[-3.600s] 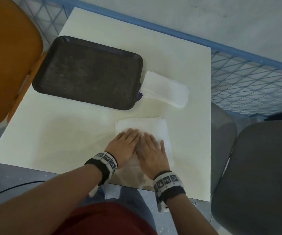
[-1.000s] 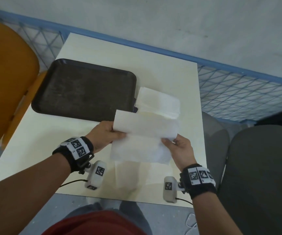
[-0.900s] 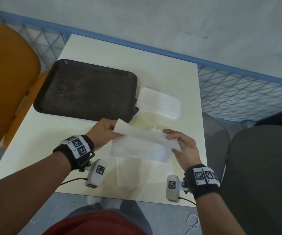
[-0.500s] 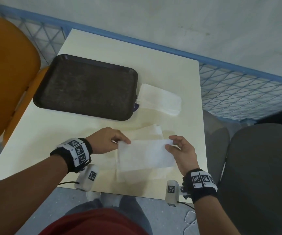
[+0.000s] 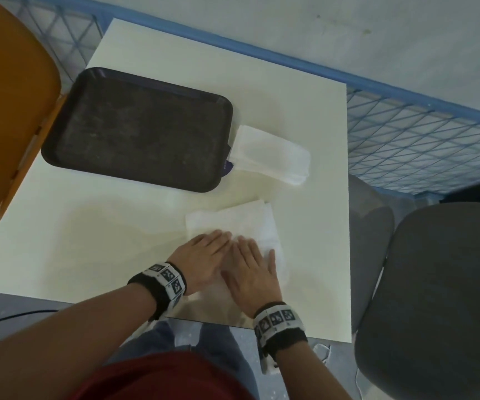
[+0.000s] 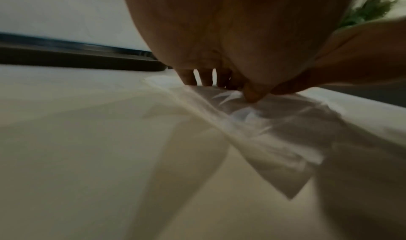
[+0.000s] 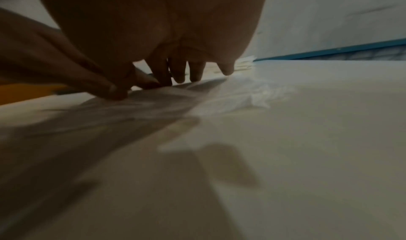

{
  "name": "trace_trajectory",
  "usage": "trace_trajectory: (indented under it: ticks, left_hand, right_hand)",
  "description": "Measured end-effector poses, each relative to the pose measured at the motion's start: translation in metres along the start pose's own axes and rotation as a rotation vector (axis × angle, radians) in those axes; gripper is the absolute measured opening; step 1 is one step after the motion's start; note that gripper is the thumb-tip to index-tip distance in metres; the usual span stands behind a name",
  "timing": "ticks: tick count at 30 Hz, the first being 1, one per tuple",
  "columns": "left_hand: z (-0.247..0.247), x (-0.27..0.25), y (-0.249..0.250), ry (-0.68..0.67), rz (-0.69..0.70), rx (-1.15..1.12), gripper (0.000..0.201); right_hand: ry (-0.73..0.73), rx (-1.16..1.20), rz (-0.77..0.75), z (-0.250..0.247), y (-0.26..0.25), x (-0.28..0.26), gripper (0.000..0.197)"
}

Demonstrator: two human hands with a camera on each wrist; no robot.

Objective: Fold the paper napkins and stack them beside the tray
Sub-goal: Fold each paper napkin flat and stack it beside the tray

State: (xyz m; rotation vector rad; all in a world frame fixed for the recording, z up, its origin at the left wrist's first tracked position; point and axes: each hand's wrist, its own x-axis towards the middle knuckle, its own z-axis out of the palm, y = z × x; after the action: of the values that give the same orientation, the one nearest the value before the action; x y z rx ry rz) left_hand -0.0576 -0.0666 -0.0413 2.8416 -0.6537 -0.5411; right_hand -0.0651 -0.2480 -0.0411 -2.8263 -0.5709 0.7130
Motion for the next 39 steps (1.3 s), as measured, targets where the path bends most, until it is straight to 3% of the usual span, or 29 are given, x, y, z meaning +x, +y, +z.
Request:
trace_trajectory:
  ticks: [6, 10, 12, 14, 16, 19, 21, 24, 28, 32, 35, 39]
  left_hand:
    - [-0.003, 0.004, -0.008, 0.043, -0.106, -0.004, 0.058]
    - [-0.019, 0.015, -0.011, 0.051, -0.288, -0.357, 0.035]
    - [-0.029, 0.018, -0.012, 0.076, -0.282, -0.529, 0.025]
    - [-0.042, 0.02, -0.013, 0.141, -0.198, -0.634, 0.021]
    - [-0.056, 0.02, -0.015, 0.179, -0.142, -0.688, 0.019]
    - [-0.064, 0.023, -0.025, 0.29, -0.254, -0.757, 0.016]
    - [-0.057, 0.028, -0.033, 0.304, -0.429, -0.702, 0.018]
    - [-0.045, 0.034, -0.037, 0.158, -0.572, -0.477, 0.026]
    - [-0.04, 0.041, -0.034, 0.077, -0.561, -0.297, 0.028]
    - [-0.038, 0.046, -0.036, 0.082, -0.604, -0.311, 0.027]
    - [-0.039, 0.047, -0.037, 0.095, -0.632, -0.375, 0.035]
    - [-0.044, 0.047, -0.038, 0.064, -0.653, -0.395, 0.025]
  right_hand:
    - [-0.033, -0.024, 0.224, -0.007, 0.043, -0.009, 0.072]
    - [0.017, -0.022, 0.189, -0.019, 0.055, -0.009, 0.073]
    - [0.118, 0.05, 0.144, -0.023, 0.054, -0.003, 0.071]
    - [0.193, 0.19, 0.06, -0.03, 0.051, 0.005, 0.059]
    - [0.201, 0.284, -0.017, -0.04, 0.046, 0.015, 0.036]
    - [0.208, 0.414, 0.01, -0.065, 0.053, 0.031, 0.021]
    - [0.189, 0.504, 0.091, -0.088, 0.067, 0.043, 0.019]
    - [0.192, 0.541, 0.157, -0.124, 0.089, 0.067, 0.02]
    - [0.264, 0.476, 0.148, -0.172, 0.107, 0.112, 0.018]
    - [0.249, 0.307, 0.118, -0.21, 0.112, 0.166, 0.018]
    - [0.224, 0.175, 0.069, -0.219, 0.112, 0.208, 0.021]
    - [0.201, 0.023, 0.087, -0.213, 0.111, 0.245, 0.025]
